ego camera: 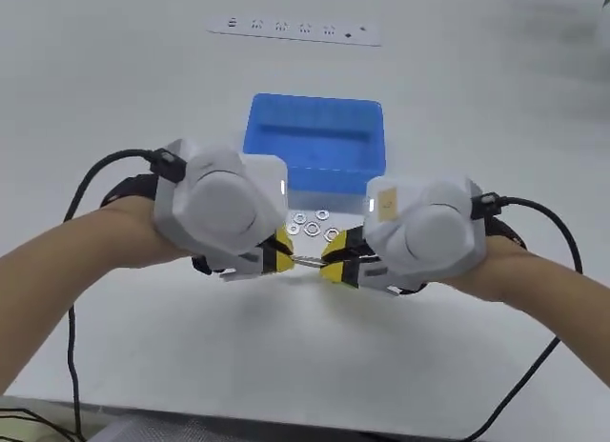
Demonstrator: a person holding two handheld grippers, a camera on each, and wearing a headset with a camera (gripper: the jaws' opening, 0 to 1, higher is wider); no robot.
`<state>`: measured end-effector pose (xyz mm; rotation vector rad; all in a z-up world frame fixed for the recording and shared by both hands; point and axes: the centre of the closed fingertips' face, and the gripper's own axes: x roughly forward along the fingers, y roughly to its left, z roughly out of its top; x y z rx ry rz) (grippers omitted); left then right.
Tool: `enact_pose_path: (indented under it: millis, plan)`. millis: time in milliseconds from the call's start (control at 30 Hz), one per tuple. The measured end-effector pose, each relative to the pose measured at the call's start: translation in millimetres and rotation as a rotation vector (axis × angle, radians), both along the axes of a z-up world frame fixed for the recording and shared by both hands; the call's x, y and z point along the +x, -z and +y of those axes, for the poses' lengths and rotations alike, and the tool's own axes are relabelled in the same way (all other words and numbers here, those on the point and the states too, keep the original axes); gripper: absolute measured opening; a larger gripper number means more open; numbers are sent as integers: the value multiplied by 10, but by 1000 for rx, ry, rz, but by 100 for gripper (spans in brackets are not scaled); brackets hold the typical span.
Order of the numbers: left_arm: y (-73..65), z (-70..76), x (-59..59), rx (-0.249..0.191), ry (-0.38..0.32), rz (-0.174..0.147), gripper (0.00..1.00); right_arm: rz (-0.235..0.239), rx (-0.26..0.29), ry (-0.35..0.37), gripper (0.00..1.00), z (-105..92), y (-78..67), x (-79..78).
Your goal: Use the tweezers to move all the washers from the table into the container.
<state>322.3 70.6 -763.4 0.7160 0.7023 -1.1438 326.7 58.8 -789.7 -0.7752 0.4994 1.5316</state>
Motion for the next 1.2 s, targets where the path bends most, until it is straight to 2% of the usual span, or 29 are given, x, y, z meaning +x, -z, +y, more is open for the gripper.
enact_pose_path:
  millis: [167,300,400,600,667,700,733,800,933,1033,1067,1200]
  plan:
    - [-216,-152,-25,-79,-23,-23,6,-35,25,-5,9,-51,-89,-22]
    - [-316,-299,-38,-96,-4,-48,6,-47,34,2,8,-113,-126,-18]
    - [-363,-377,-34,-113,11,-67,6,-44,51,13,8,-156,-154,-8]
    - [-423,-513,-21,-177,5,-74,6,-43,75,18,8,-215,-172,-4]
    - [-443,-550,0,-190,8,-93,6,-38,81,27,8,-221,-177,7]
    - [-456,-574,2,-208,1,-89,6,-36,85,29,8,-220,-180,10]
    - [-501,-637,23,-265,-18,-88,6,-22,101,40,8,-202,-194,8]
    - [-510,-641,50,-293,-47,-75,7,-16,113,48,8,-183,-203,12]
    - [-491,-630,33,-297,-50,-71,7,-15,108,43,8,-183,-189,9]
    - [-493,-605,17,-329,-69,-63,7,-6,111,43,8,-173,-191,-2]
    - [-493,-605,4,-346,-73,-52,6,-3,110,42,8,-172,-190,-6]
    - [-494,-578,-35,-344,-49,-80,6,-12,116,36,9,-159,-186,-22]
